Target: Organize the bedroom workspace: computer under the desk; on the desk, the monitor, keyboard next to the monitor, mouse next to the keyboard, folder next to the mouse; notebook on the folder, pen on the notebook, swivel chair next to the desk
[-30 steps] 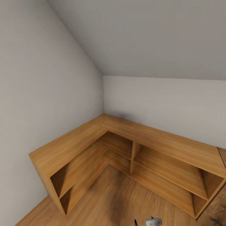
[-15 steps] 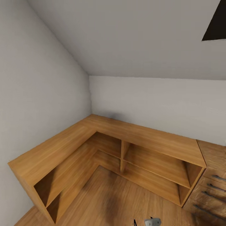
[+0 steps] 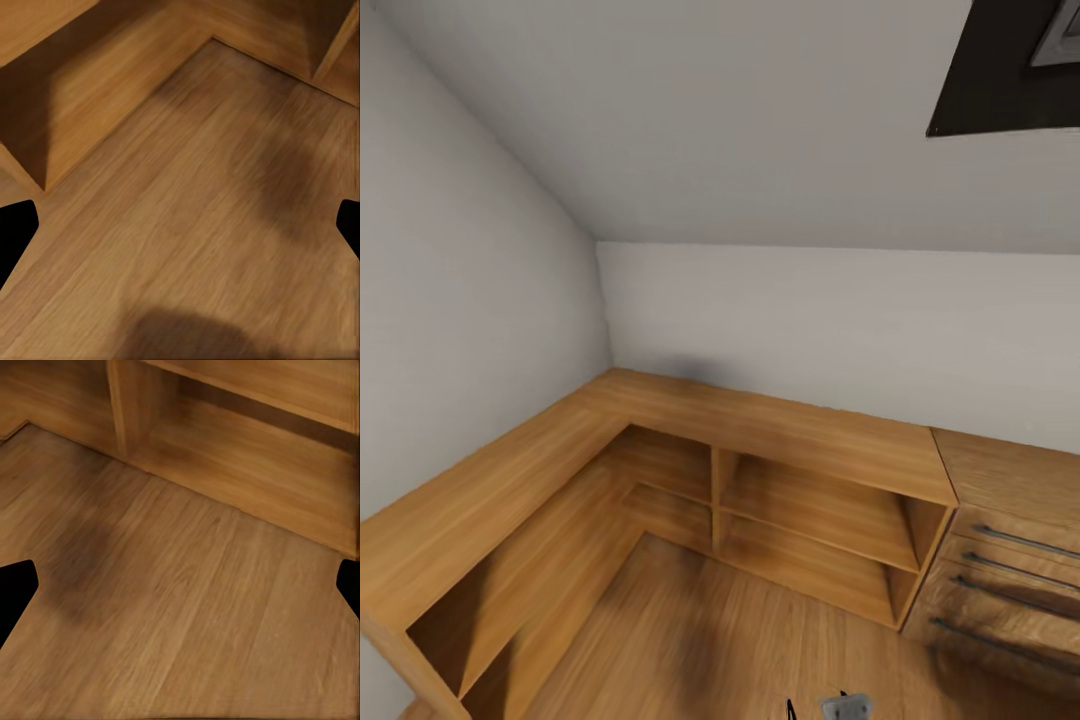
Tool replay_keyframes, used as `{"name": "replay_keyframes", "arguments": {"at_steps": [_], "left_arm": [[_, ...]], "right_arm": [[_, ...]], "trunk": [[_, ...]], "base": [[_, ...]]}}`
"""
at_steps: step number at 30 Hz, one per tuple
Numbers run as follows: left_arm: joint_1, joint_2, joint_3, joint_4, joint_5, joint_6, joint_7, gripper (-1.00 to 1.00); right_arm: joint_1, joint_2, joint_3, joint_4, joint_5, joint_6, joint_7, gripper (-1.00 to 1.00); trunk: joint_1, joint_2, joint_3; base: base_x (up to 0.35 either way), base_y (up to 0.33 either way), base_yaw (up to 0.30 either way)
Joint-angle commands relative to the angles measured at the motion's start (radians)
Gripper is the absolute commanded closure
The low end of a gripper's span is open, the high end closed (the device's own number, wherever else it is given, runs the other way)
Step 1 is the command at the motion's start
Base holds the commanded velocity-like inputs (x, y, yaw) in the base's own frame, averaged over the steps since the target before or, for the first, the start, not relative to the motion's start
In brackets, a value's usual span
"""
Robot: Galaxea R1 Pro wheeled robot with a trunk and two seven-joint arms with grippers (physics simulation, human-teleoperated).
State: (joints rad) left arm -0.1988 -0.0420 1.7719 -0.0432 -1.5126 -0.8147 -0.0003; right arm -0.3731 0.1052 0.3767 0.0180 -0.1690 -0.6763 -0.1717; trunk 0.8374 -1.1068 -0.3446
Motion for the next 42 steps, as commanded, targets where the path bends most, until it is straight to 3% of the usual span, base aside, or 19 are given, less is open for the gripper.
{"name": "replay_keyframes", "arguments": {"at_steps": [1, 26, 42], "left_arm": [[-0.001, -0.001, 0.008, -0.003, -0.011, -0.003, 0.0, -1.0], [0.0, -0.003, 0.009, -0.002, -0.011, -0.002, -0.003, -1.0], [-0.001, -0.021, 0.009, -0.001, -0.01, -0.002, 0.003, -1.0]], "right_arm": [[-0.001, 0.001, 0.009, 0.002, -0.007, -0.003, -0.003, -1.0], [-0.001, -0.003, 0.007, 0.002, -0.009, -0.005, -0.003, -1.0], [-0.001, -0.004, 0.006, 0.002, -0.009, -0.003, -0.003, -1.0]], "trunk": [[0.0, -0.001, -0.001], [0.0, -0.001, -0.001], [0.0, -0.001, -0.001]], "base": [[0.0, 0.0, -0.259], [0.0, 0.0, -0.259], [0.0, 0.0, -0.251]]}}
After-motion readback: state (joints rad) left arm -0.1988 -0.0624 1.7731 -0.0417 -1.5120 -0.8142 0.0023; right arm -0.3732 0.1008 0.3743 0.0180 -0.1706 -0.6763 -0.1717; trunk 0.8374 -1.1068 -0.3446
